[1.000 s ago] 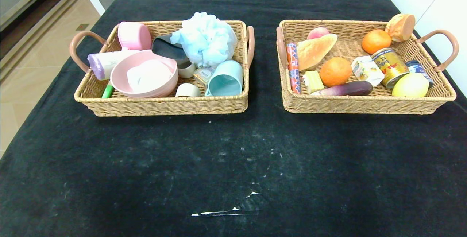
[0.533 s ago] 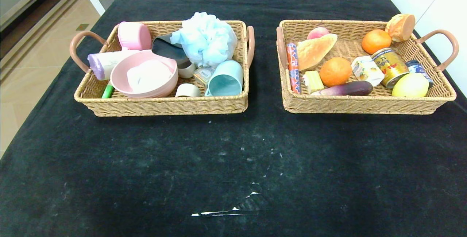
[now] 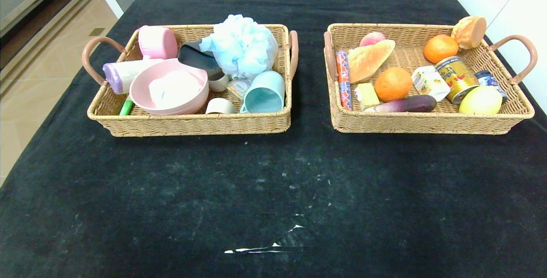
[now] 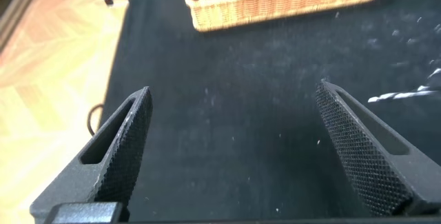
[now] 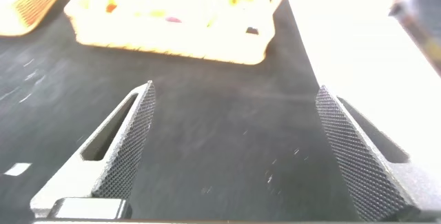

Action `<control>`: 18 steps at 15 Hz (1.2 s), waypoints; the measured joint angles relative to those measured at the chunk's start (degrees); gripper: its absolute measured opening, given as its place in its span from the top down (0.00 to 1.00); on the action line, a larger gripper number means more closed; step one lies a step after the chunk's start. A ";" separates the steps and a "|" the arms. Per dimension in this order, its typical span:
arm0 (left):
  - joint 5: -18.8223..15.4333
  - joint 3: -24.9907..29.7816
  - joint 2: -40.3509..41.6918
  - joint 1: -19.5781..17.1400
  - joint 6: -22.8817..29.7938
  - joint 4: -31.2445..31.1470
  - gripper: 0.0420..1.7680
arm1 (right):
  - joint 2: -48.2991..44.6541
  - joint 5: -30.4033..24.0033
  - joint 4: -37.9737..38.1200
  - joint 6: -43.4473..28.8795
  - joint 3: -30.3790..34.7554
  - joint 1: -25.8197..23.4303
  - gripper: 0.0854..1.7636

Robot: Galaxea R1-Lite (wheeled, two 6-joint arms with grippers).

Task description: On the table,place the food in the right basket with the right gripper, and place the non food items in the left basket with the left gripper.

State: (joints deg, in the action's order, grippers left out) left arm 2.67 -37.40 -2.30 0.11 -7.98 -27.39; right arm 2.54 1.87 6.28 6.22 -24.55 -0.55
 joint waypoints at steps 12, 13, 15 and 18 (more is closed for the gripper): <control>-2.77 36.94 2.40 -0.01 4.07 30.67 0.03 | -2.61 -0.18 -10.02 1.22 24.28 0.11 0.04; -2.78 37.18 2.40 -0.01 4.13 30.55 0.03 | -2.61 -1.27 -9.56 0.43 24.44 0.11 0.04; -2.83 37.30 2.40 -0.01 4.30 29.98 0.03 | -2.61 -3.16 -6.18 -1.37 24.45 0.11 0.04; -2.88 37.40 2.40 -0.01 6.17 27.19 0.03 | -2.61 -2.88 -4.77 -5.06 24.03 0.17 0.04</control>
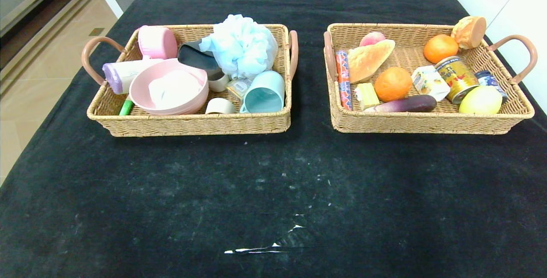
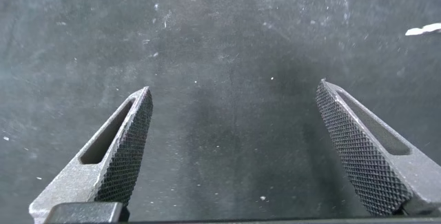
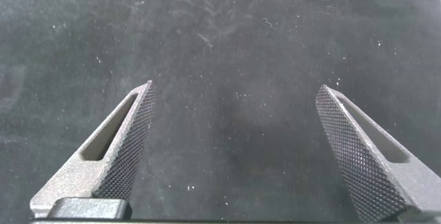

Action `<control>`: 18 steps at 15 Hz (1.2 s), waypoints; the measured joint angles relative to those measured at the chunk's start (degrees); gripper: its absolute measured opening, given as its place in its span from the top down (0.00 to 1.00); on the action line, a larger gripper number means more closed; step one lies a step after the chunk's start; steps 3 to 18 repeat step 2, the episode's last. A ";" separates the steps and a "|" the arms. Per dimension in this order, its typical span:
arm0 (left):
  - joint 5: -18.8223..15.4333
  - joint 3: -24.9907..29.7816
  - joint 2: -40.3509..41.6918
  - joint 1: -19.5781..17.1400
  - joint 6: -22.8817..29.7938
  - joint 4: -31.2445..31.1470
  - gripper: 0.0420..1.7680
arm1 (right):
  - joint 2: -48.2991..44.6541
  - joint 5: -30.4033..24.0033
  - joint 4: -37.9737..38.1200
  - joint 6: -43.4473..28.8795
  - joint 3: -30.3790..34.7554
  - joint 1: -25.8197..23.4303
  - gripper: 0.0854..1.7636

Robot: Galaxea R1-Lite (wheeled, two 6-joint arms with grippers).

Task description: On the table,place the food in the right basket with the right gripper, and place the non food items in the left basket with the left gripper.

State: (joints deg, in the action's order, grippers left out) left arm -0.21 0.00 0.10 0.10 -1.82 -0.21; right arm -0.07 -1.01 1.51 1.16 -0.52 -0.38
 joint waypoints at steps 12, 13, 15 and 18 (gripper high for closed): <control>0.02 0.00 0.00 0.00 1.40 0.21 0.03 | 0.00 0.05 0.02 -0.06 -0.05 0.02 0.04; 0.02 0.00 0.00 0.00 1.40 0.21 0.03 | 0.00 0.05 0.02 -0.06 -0.05 0.02 0.04; 0.02 0.00 0.00 0.00 1.40 0.21 0.03 | 0.00 0.05 0.02 -0.06 -0.05 0.02 0.04; 0.02 0.00 0.00 0.00 1.40 0.21 0.03 | 0.00 0.05 0.02 -0.06 -0.05 0.02 0.04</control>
